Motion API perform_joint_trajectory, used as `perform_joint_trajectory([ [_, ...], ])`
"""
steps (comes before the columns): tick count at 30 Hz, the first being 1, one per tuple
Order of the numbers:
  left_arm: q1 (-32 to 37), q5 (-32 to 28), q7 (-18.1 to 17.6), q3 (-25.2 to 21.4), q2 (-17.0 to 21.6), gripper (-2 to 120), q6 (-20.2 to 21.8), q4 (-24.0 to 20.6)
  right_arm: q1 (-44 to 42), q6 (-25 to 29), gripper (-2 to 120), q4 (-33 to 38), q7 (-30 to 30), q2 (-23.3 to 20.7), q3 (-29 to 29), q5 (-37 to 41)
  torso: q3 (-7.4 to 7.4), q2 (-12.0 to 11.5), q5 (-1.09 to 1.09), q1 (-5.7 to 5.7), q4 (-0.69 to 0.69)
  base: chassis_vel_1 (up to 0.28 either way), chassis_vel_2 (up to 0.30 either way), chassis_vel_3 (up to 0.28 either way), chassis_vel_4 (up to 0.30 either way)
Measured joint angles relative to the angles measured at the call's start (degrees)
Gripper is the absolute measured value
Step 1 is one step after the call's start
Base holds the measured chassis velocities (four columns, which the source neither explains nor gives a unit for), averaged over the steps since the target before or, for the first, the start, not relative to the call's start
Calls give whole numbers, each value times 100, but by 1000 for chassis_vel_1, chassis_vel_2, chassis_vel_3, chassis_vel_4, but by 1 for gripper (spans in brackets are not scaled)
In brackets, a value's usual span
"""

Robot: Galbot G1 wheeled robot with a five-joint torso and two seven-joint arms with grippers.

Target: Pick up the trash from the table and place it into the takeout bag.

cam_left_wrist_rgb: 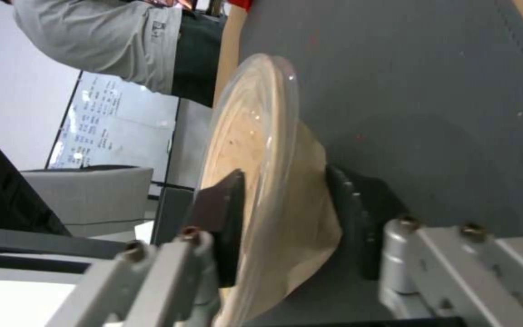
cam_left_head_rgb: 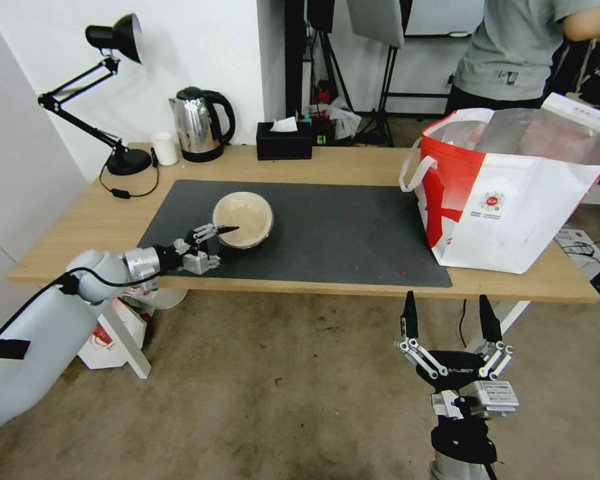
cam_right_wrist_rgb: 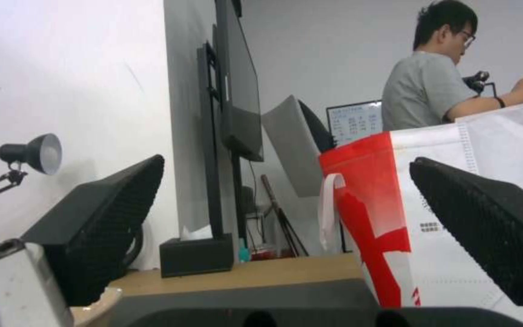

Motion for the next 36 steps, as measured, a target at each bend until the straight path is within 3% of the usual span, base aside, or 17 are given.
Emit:
perform_joint_trajectory([
  [10, 28, -35, 106, -86, 21, 2, 14, -94, 0, 0, 100, 0, 0, 0, 0, 0, 0, 0, 0, 0, -1, 0, 0, 0, 0],
  [24, 85, -65, 148, -178, 33, 2, 17, -203, 0, 0, 100, 0, 0, 0, 0, 0, 0, 0, 0, 0, 0, 0, 0, 0, 0],
  [36, 52, -791, 264, -362, 311, 2, 213, -1000, 0, 0, 100, 0, 0, 0, 0, 0, 0, 0, 0, 1, 0, 0, 0, 0, 0],
])
